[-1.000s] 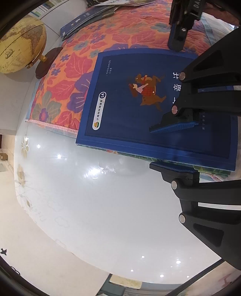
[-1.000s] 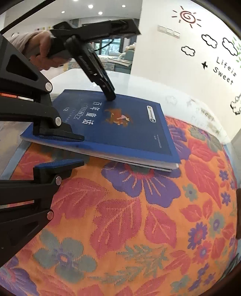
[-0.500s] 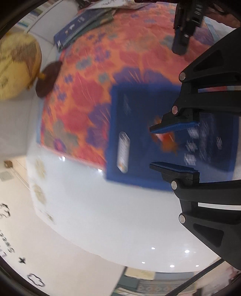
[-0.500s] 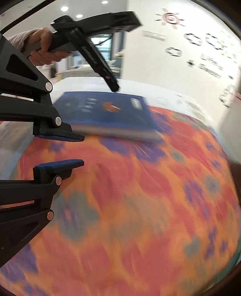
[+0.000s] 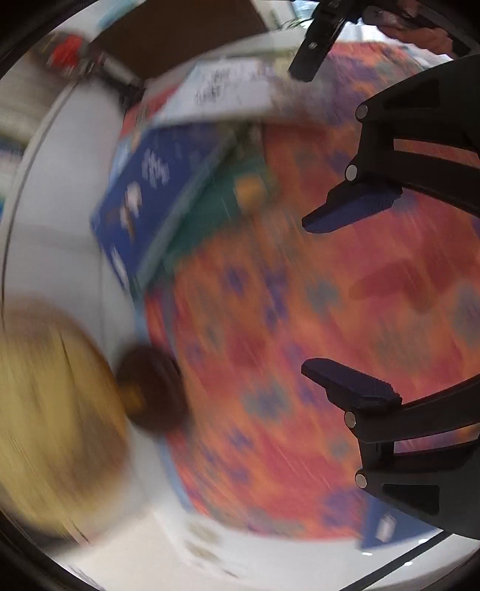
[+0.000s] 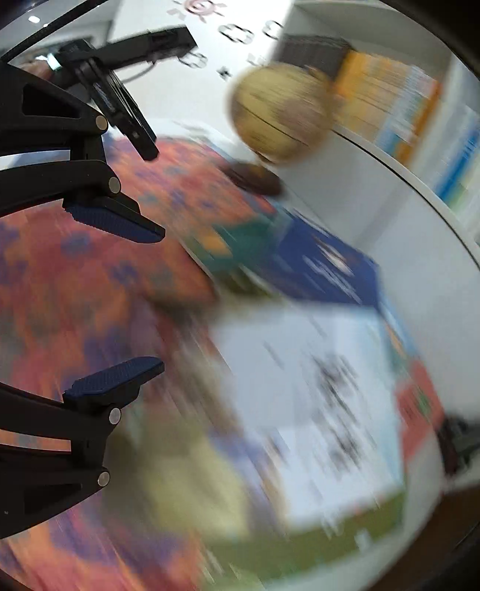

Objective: Organize books

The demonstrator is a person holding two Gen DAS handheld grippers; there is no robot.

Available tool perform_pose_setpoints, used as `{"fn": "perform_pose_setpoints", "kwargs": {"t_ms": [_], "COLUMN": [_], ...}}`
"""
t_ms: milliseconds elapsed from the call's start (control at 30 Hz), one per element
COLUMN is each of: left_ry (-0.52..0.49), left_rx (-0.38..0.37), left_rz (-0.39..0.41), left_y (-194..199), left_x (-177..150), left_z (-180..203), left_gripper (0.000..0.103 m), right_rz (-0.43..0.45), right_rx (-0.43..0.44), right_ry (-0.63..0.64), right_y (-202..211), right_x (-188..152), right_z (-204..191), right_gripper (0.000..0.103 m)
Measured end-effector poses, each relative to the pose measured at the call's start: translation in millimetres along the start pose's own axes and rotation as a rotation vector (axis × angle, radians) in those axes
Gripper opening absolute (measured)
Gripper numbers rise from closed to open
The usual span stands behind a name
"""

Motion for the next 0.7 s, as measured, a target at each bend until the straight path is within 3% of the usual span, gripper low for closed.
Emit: {"fn": "perform_pose_setpoints", "kwargs": {"t_ms": [200,367,533,700], "left_ry": [-0.057,-0.108,-0.122,-0.16], "left_rx": [-0.188,-0.22,-0.208,-0.249], "left_rz": [-0.005,-0.034,-0.034,-0.03], "left_y": [-31,-59,-72,-66], "left_x": [46,53,53,49], "left_z": [93,137,155,173], "left_gripper": [0.071,0.071,0.069,0.049], "right_rz": [0.069,0.067,0.114,0.059], "right_rx": [-0.085,-0.11,-0.092,-0.038], "right_ry": [-0.052,-0.076,-0.062,0.018], "right_y": [34,33,37,23], "right_x": [42,47,51,41], "right_z": [65,93,105,86], "right_gripper": [0.062,0.062,0.062,0.065]}}
Point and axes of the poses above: each gripper's, at about its wrist camera, not at the fingertips, and y roughly against the way its jaws point, z to its right, x to its top, the point moved 9 cm from there along -y, roughly the way its jaws point, and after that the axes turned 12 degrees about -y, right-handed, at the moved point
